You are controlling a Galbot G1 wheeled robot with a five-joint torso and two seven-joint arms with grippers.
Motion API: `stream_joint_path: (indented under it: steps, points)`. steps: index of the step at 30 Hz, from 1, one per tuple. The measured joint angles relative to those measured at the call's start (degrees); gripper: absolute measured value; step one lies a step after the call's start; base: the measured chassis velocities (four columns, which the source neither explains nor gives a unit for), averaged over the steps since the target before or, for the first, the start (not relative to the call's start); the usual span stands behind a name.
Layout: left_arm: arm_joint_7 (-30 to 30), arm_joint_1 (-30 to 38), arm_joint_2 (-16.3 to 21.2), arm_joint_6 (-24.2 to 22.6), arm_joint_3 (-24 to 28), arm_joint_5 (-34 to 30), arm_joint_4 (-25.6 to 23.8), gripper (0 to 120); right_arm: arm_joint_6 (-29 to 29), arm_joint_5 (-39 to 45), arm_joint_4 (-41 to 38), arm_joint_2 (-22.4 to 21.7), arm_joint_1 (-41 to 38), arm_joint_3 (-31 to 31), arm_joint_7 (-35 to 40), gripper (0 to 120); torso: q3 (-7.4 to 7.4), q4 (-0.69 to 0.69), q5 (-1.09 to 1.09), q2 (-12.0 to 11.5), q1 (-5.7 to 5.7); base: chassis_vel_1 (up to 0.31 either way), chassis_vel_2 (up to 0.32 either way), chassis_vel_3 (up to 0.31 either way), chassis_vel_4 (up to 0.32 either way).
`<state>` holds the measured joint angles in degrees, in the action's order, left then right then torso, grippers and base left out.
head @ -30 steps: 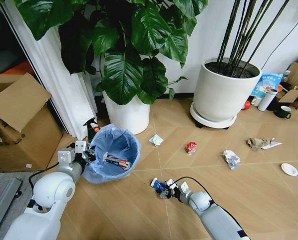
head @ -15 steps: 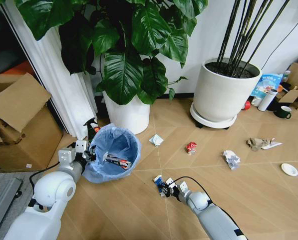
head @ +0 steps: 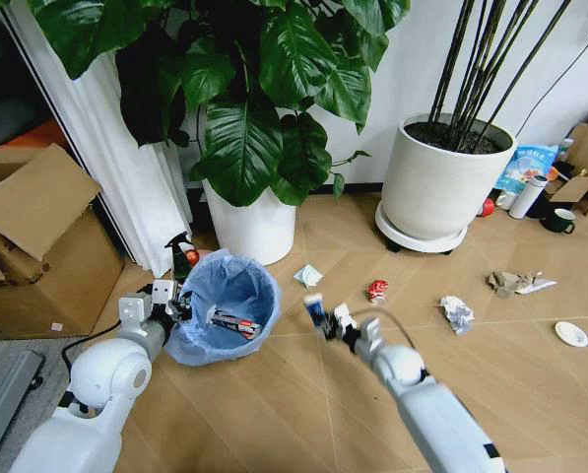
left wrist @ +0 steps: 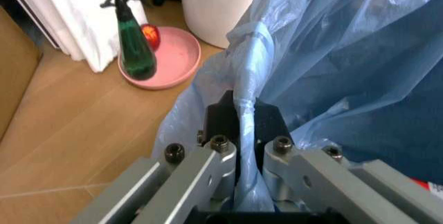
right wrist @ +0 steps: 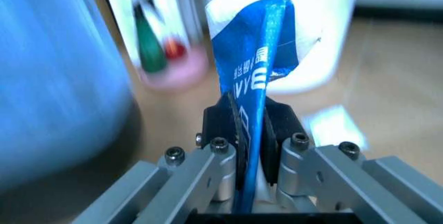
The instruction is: Pick up the trash bin and place the garbage on the floor into it.
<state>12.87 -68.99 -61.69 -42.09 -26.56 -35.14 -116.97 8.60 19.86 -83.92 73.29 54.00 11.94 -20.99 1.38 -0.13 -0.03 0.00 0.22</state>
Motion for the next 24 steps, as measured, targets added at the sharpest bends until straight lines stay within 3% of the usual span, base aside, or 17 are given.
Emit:
stream_joint_path:
  steps: [1,2,6,11,21,24]
  points:
    - [0.00,0.00,0.00,0.00,0.00,0.00,0.00,0,0.00,0.00,0.00,0.00,0.00,0.00,0.00,5,0.00,0.00,0.00,0.00,0.00,0.000,0.000,0.000,0.000]
    - [0.07,0.43,0.32,-0.02,0.76,-0.61,0.57,0,1.89,3.26,-5.99,-0.60,-0.75,0.01,1.35,5,-0.01,0.02,-0.02,0.00,0.00,0.000,0.000,0.000,0.000]
    - [0.14,1.65,0.77,-0.04,2.17,-1.46,1.62,0,5.27,5.83,-14.95,-1.67,-1.79,-0.81,2.39,4,-0.01,0.00,-0.04,0.00,0.00,0.000,0.000,0.000,0.000]
    - [0.44,3.14,1.12,-0.08,4.09,-2.51,2.70,0,8.53,9.30,-21.98,-2.53,-3.00,-2.80,3.16,4,-0.01,0.00,-0.02,0.00,0.00,0.000,0.000,0.000,0.000]
    - [0.67,4.58,1.24,-0.08,6.15,-3.11,3.33,0,10.62,9.71,-25.13,-6.38,-1.61,-9.17,3.51,4,-0.01,0.00,-0.01,0.00,0.00,0.000,0.000,0.000,0.000]
    - [0.94,4.88,1.11,-0.08,6.71,-3.09,3.34,0,11.51,8.55,-24.84,-6.56,-1.77,-11.55,3.35,18,0.00,0.00,-0.01,0.00,0.00,0.000,0.000,0.000,0.000]
